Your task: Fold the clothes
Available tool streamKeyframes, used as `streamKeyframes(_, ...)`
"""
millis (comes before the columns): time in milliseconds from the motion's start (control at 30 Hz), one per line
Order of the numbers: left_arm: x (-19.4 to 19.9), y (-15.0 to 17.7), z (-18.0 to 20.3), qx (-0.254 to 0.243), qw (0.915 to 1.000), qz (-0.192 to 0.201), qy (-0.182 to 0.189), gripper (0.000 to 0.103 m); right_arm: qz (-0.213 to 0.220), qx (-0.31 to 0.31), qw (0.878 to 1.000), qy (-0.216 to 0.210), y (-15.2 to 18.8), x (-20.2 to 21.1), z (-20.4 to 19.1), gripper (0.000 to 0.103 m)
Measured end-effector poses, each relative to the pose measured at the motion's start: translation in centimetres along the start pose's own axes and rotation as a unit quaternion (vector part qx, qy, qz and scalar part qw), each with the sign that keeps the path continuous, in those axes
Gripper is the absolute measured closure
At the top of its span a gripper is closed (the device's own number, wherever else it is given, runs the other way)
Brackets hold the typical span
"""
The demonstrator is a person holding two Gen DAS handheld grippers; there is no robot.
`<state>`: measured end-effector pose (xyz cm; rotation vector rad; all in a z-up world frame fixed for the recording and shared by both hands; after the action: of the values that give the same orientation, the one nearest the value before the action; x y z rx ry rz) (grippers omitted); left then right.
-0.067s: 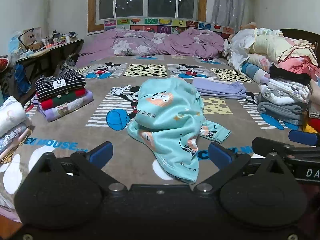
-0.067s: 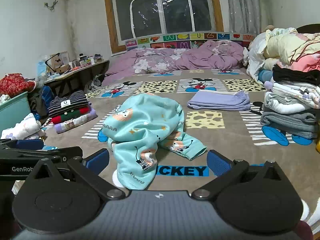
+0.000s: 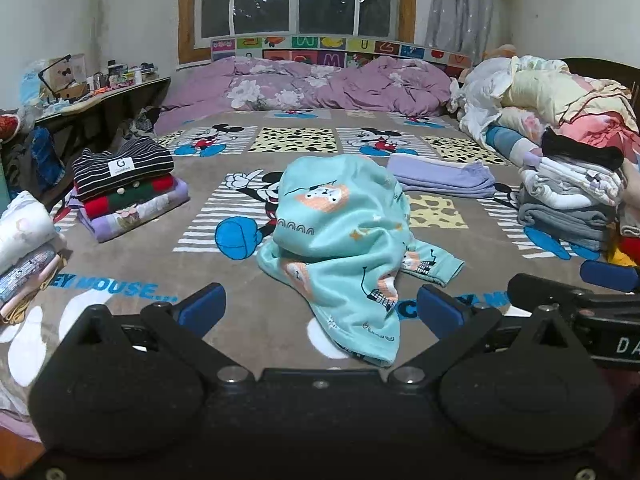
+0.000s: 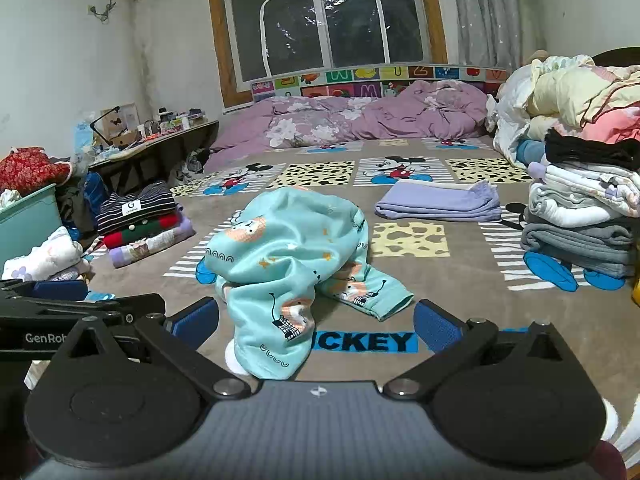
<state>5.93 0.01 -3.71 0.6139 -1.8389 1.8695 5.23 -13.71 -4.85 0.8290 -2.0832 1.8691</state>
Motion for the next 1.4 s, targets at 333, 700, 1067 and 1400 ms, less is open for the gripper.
streamKeyframes(333, 0.0, 0.3, -0.3, 0.008, 0.9999, -0.006, -0.007, 0.0, 0.007, 0.001, 1.0, -0.008, 0.1, 0.2, -0.5, 0.0)
streamKeyframes(700, 0.0, 0.3, -0.5, 0.01, 0.9999, -0.006, -0.011, 0.0, 0.003, 0.004, 1.0, -0.013, 0.2, 0.2, -0.8, 0.0)
streamKeyframes(1067, -0.2, 0.6, -0.7, 0.013, 0.9998, -0.007, -0.01, 0.0, 0.004, 0.008, 1.0, -0.015, 0.1, 0.3, -0.9, 0.0)
streamKeyframes(1400, -0.2, 0.6, -0.9, 0.015, 0.9998, -0.008, -0.009, 0.0, 0.005, 0.013, 1.0, -0.017, 0.1, 0.3, -1.3, 0.0)
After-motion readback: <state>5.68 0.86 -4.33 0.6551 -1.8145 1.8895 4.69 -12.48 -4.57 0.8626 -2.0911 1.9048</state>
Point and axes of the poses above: each gripper's, at about its wrist camera, not at the fingertips, and x roughly against the way its jaws point, z to its right, y to its underside, the point moved 7 cm from there along -x, roughly the way its jaws point, and after that the axes turned 5 degrees about -z, right-handed, at the moved point
